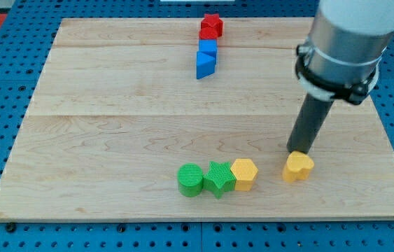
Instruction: Push the yellow heart to the yellow hexagon
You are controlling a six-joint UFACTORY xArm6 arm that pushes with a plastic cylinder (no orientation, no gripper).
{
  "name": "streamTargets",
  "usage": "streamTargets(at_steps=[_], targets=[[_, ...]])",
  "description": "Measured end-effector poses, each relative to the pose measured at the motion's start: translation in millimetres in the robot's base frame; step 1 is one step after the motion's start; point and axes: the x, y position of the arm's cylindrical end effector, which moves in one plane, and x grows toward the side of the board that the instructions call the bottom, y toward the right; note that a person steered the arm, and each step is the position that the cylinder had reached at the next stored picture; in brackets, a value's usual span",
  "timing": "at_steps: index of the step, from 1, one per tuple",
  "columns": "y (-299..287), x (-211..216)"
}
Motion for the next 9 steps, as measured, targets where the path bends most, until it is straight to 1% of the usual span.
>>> streamTargets(at_steps=[1, 2, 3, 4, 6, 9], targets=[[-1, 2], [41, -2], [85, 20], [84, 35], [10, 37], [-5, 37]])
